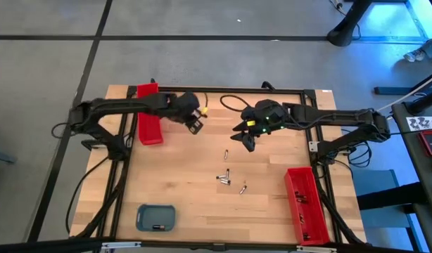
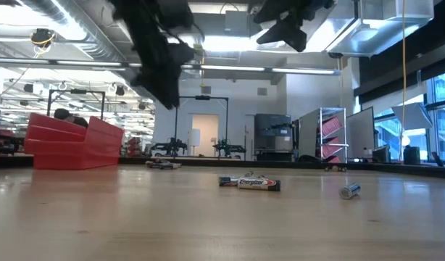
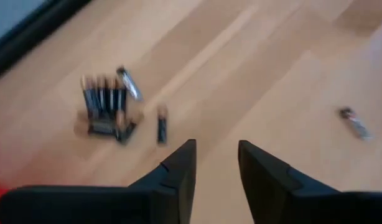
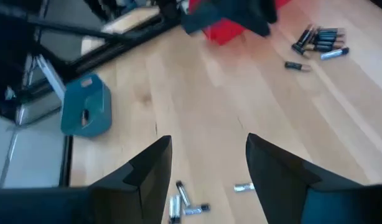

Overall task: Sort batteries
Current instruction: Put the small black battery into the bottom red bin

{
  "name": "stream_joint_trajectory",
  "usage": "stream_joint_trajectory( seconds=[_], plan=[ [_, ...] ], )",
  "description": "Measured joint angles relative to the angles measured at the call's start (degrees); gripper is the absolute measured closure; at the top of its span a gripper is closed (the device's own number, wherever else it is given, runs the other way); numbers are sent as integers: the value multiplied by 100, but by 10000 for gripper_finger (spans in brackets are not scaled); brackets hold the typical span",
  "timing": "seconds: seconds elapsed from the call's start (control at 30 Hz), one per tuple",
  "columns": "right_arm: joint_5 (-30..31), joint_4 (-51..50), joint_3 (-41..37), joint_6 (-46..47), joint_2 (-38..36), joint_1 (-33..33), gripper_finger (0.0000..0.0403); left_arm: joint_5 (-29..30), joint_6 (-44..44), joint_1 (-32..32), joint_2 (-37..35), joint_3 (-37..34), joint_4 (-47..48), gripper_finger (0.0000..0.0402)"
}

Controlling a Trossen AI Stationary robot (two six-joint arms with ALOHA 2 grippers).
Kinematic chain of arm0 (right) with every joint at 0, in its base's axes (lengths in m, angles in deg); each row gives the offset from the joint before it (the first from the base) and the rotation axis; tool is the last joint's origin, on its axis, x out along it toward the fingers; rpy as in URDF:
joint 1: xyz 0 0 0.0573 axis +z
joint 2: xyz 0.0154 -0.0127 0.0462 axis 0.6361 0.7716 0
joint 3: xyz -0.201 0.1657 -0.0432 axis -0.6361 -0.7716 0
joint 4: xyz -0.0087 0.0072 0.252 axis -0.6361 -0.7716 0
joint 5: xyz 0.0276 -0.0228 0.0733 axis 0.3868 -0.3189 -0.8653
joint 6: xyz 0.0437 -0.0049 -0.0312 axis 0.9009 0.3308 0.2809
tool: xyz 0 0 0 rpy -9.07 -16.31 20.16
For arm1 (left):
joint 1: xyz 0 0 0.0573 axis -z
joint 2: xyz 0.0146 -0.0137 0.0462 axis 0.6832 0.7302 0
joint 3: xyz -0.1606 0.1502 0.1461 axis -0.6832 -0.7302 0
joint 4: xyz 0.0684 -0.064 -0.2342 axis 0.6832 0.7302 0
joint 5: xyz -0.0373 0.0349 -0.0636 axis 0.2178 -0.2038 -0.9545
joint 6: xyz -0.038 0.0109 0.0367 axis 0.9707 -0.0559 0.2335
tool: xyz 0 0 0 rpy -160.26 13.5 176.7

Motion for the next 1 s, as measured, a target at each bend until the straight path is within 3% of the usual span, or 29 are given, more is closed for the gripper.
stream_joint_trajectory(
  seconds=[0.17, 0.27, 0.43, 0.8, 1.0],
  plan=[
    [458, 25, 0, 407, -81, -2, 198, -670, -396, -594, 776, -4, -42, 232],
    [668, 33, 0, 635, -134, 0, 198, -769, -312, -777, 1197, -9, -45, 206],
    [829, 35, 0, 979, -135, 0, 198, -783, -375, -972, 1714, -9, -161, 197],
    [1000, 142, -2, 1316, -135, 0, 198, -700, -756, -1091, 2177, -16, -384, 254],
    [982, 227, -2, 1434, -133, 69, 198, -822, -942, -965, 2210, -119, -361, 340]
  ],
)
